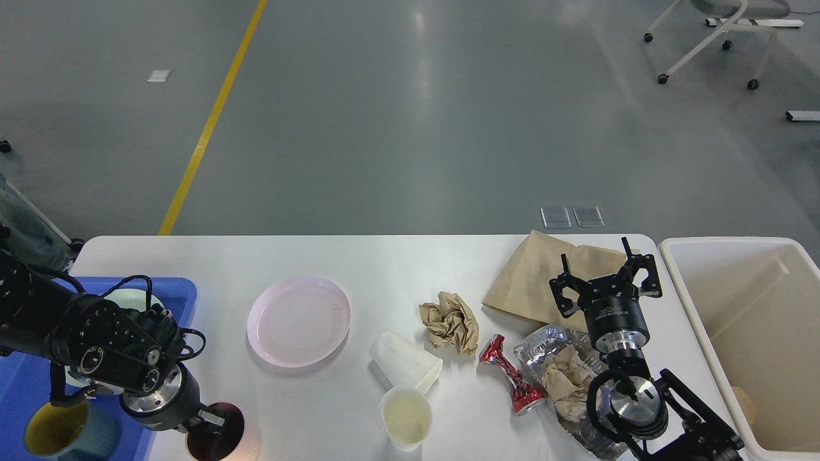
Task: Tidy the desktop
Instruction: 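Lift the pink mug with the left gripper and carry it to the blue tray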
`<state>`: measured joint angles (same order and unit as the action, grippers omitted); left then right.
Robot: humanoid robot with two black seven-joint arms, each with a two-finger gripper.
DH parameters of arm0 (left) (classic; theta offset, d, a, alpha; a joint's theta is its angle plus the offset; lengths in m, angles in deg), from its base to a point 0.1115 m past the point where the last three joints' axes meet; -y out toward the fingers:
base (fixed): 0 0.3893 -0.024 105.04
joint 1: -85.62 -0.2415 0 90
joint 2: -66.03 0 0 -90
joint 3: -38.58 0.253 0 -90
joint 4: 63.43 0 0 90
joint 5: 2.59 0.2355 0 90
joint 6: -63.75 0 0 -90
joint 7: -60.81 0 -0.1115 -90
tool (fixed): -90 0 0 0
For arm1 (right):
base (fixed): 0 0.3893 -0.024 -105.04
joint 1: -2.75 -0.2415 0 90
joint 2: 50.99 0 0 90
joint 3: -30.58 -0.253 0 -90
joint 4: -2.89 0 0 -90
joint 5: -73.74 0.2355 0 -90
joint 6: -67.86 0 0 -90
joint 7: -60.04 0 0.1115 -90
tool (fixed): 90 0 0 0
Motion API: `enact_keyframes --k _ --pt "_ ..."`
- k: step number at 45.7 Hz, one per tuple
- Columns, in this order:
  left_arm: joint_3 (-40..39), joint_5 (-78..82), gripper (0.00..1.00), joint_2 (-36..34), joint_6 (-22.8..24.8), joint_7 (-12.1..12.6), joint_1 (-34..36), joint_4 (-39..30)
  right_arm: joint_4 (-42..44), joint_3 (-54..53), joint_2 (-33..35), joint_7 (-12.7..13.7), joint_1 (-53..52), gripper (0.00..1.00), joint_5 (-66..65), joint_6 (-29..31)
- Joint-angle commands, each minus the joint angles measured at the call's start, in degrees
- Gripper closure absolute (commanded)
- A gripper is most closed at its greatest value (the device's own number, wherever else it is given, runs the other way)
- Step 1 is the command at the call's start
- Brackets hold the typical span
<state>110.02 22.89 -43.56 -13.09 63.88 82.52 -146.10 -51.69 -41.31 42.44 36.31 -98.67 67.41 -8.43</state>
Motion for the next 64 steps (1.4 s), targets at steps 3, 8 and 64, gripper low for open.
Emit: enact_keyframes --k 3,8,64 --pt "0.0 -1.0 1.0 -0.3 1.6 0.0 1.0 0.0 0.0 0.0 0.0 0.0 0.0 0.0 0.0 0.0" --pt "0.6 -3.1 1.0 -0.5 6.5 -0.1 5.4 -0.6 0.0 0.0 0.0 0.0 0.0 0.0 0.0 0.0" --pt "16.6 -19.5 1.0 -4.2 39.4 -2.9 55.9 -11.0 0.0 0.0 0.0 0.0 0.0 0.0 0.0 0.0"
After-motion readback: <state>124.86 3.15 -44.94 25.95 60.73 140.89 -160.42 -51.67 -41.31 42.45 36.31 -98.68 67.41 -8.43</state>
